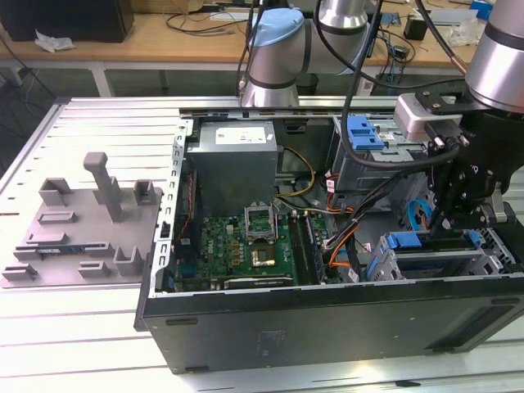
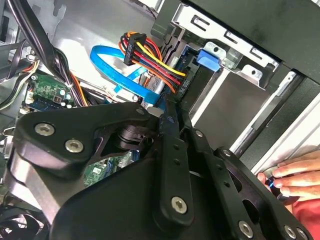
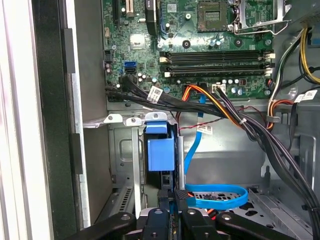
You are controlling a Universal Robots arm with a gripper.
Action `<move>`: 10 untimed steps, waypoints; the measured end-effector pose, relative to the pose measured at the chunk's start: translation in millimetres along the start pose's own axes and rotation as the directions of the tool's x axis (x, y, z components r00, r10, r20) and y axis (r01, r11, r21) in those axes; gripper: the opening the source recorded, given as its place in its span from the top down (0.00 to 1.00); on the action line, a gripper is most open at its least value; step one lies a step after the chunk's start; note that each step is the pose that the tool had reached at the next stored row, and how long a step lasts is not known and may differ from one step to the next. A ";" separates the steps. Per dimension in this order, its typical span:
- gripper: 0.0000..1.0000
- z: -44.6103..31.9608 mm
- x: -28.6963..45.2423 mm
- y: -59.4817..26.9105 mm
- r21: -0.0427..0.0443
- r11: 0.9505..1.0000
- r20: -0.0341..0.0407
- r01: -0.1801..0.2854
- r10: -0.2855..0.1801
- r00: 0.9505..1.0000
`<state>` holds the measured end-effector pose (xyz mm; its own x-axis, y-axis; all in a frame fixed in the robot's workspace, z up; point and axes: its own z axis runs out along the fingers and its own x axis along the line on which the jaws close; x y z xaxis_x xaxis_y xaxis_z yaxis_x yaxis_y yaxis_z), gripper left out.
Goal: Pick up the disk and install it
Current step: 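Insert the second disk wire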
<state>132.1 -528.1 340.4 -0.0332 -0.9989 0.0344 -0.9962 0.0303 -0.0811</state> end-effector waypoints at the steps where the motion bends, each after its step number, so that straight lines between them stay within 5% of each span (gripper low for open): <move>1: 0.84 0.1 0.0 0.0 0.000 1.000 0.000 0.001 -0.001 1.000; 7: 0.83 0.0 0.0 0.2 0.000 1.000 0.001 0.003 -0.003 1.000; 10: 0.70 -4.2 0.2 -0.1 0.000 1.000 0.000 0.004 -0.004 1.000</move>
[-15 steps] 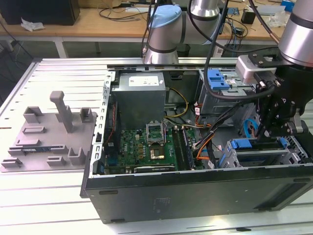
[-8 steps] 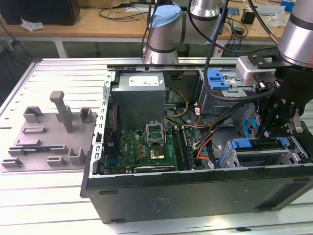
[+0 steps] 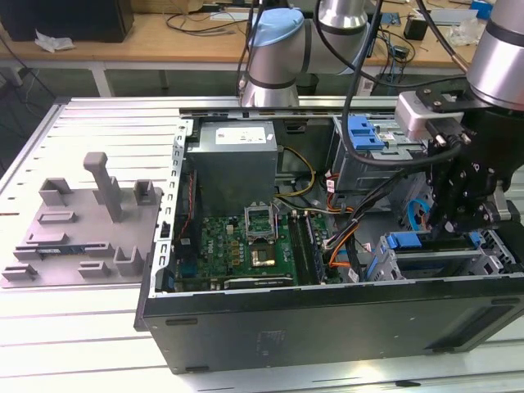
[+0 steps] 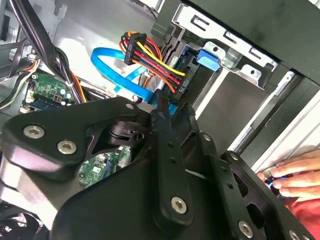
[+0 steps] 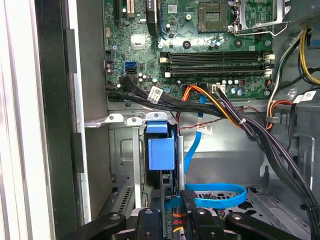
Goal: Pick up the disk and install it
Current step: 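Insert the second disk wire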
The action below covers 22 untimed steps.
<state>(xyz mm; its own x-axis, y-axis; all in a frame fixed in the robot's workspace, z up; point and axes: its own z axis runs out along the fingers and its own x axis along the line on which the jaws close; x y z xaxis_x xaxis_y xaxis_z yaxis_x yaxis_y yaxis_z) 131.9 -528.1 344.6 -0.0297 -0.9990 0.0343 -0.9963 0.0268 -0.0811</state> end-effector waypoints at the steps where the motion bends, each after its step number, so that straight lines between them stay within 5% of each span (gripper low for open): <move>1: 0.70 -1.6 0.0 -0.1 0.000 1.000 0.000 0.000 0.000 1.000; 5: 0.70 -11.6 0.4 -0.9 0.000 1.000 0.000 0.000 0.000 1.000; 14: 0.70 -50.1 0.7 -4.0 0.004 1.000 -0.004 0.000 0.000 1.000; 22: 0.70 -50.6 0.2 -4.1 0.004 1.000 -0.006 0.001 -0.001 1.000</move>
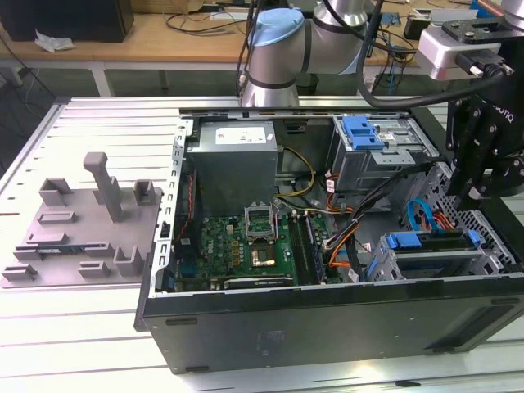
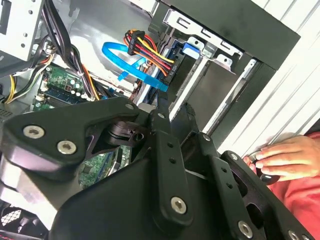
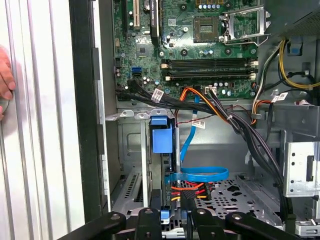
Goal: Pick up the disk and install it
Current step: 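Insert the second disk wire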
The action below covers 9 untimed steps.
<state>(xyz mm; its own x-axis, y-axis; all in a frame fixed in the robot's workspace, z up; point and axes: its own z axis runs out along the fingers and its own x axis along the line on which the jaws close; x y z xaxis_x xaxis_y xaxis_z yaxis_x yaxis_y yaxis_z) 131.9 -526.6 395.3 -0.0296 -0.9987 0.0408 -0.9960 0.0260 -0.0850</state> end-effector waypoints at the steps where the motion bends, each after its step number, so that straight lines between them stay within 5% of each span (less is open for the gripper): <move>1: 0.70 0.0 0.0 0.0 0.000 1.000 0.000 0.000 0.000 1.000; 2: 0.72 0.0 0.0 0.0 0.000 1.000 0.000 0.000 0.000 1.000; 3: 0.85 0.0 0.0 0.0 0.000 1.000 0.000 0.000 0.000 1.000; 9: 0.89 0.0 0.0 0.0 0.000 1.000 0.000 0.000 0.000 1.000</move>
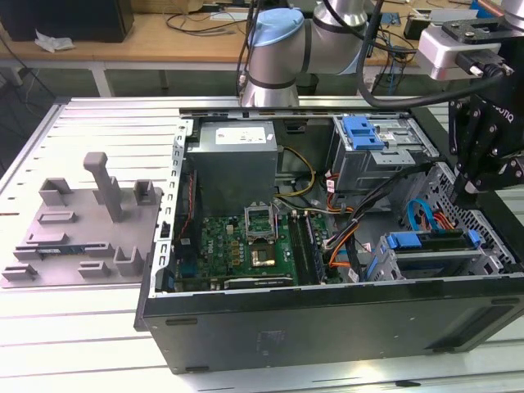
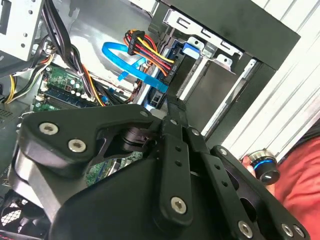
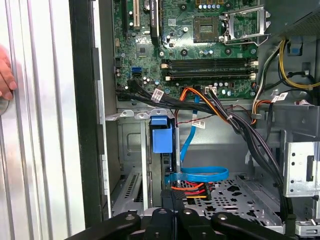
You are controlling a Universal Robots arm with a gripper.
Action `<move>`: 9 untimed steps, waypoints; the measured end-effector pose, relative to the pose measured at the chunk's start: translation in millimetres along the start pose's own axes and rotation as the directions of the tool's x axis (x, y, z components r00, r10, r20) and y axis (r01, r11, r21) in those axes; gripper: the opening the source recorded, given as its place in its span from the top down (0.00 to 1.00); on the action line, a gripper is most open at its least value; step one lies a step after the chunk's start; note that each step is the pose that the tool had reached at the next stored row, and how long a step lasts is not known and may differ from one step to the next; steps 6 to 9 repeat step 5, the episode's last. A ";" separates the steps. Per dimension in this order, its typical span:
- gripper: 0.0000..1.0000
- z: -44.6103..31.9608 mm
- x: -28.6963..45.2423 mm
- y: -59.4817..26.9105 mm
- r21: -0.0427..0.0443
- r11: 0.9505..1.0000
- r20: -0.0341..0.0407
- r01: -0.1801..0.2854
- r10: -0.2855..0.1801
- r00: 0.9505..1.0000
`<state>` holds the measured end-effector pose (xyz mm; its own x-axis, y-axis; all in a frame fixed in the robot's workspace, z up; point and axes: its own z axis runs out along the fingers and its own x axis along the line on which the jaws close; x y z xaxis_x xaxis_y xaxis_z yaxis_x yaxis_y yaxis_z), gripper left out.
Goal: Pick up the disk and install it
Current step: 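Insert the second disk wire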
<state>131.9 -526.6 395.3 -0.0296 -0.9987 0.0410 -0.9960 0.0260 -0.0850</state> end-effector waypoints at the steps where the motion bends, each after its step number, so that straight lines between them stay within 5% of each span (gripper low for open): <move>1: 0.89 0.0 0.0 0.0 0.000 1.000 0.000 0.000 0.000 1.000; 9: 0.89 0.0 0.0 0.0 0.000 1.000 0.000 0.000 0.000 1.000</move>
